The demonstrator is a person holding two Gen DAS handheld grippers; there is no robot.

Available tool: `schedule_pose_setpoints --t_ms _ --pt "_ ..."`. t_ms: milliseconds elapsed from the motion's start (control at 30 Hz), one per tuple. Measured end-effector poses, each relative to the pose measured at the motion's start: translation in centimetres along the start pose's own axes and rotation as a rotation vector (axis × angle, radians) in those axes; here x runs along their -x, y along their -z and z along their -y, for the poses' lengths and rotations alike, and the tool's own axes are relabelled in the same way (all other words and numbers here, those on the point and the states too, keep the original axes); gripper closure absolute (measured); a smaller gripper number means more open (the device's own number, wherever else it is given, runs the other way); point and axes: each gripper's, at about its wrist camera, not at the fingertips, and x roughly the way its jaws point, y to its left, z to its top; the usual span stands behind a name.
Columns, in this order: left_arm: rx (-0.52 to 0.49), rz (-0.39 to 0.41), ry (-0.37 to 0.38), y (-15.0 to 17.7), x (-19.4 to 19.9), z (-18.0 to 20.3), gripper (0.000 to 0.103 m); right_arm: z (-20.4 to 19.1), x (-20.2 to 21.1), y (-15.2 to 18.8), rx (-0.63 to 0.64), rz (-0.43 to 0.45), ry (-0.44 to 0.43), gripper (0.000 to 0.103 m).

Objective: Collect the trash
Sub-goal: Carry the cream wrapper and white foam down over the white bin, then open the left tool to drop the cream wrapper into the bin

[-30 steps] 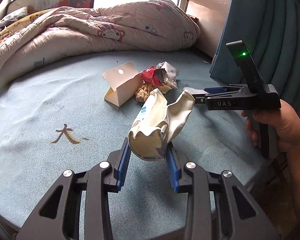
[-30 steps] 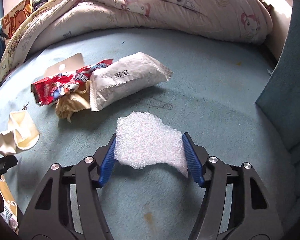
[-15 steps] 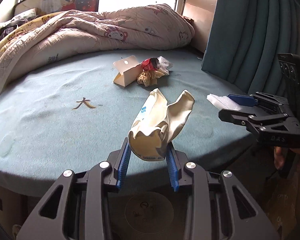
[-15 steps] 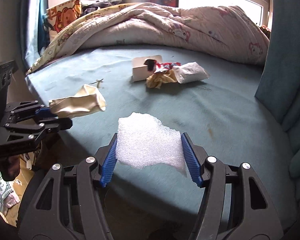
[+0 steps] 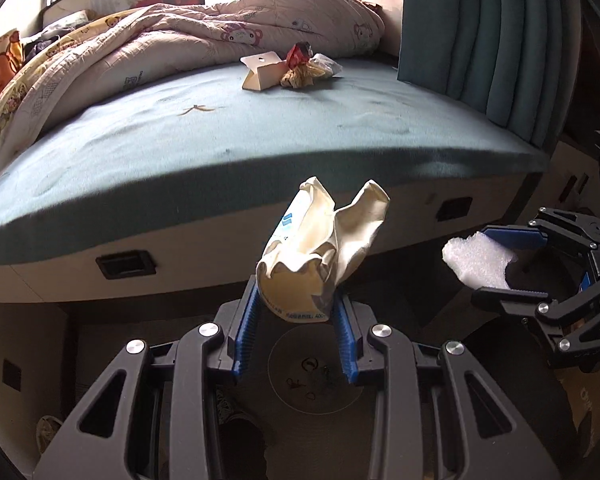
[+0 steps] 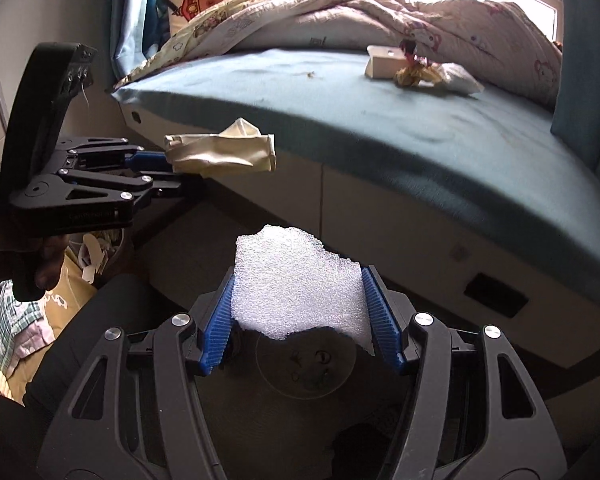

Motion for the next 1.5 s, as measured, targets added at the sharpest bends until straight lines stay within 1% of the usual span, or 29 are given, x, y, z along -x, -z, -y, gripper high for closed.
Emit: schedule_pose_setpoints --t_ms 100,200,400,567,700,833,967,1033,1167,1267,1400,1433,1467,1500 --pt "0.009 -0.028 0.008 2.6 -1.1 0.4 0.070 -0.5 -1.7 2.7 -0.010 -0.044 -0.007 0.046" --pt "0.021 -0.081 0.018 5.1 -3.4 0.6 0.070 -0.6 -3.7 5.1 -0.025 -0.086 -0.014 0.046" --pt "0.041 -0.196 0.064 9.6 -9.4 0.7 0.070 0.2 -8.9 9.1 -0.063 -0.197 -0.005 0.046" --pt "0.052 -0.267 0.091 11.9 -14.6 0.1 0.070 1.6 -14.3 11.3 -0.111 -0.272 0.006 0.046" --pt "0.055 -0.311 0.104 13.1 -19.0 -0.5 0.070 2.9 -19.1 12.9 -0.159 -0.313 0.018 0.046" --pt "0.073 -0.333 0.123 14.0 -23.1 -1.3 0.070 3.6 -23.0 13.8 -0.157 -0.369 0.022 0.046" --pt "0.048 -0.339 0.138 14.2 -26.4 -1.4 0.070 4.7 -26.0 14.6 -0.170 -0.402 0.017 0.046" --pt "0.041 -0.342 0.124 14.4 -27.9 -1.3 0.070 5.3 -27.5 15.4 -0.205 -0.440 0.013 0.046" --pt "0.030 -0.389 0.123 15.3 -30.7 -0.5 0.070 5.4 -29.4 16.0 -0.196 -0.480 0.023 0.046" --pt "0.006 -0.430 0.136 16.0 -32.0 0.3 0.070 5.4 -30.2 16.4 -0.200 -0.489 0.022 0.046" --pt "-0.004 -0.448 0.134 16.3 -32.5 0.5 0.069 6.1 -30.5 16.8 -0.218 -0.501 0.024 0.046" --pt "-0.001 -0.451 0.131 16.2 -32.4 0.4 0.067 6.2 -30.5 16.5 -0.222 -0.501 0.024 0.046" --pt "0.003 -0.450 0.126 16.2 -32.3 0.4 0.060 6.3 -30.6 16.4 -0.224 -0.499 0.023 0.046" --pt "0.009 -0.443 0.123 16.1 -32.2 0.2 0.056 6.4 -30.7 16.5 -0.227 -0.496 0.022 0.046"
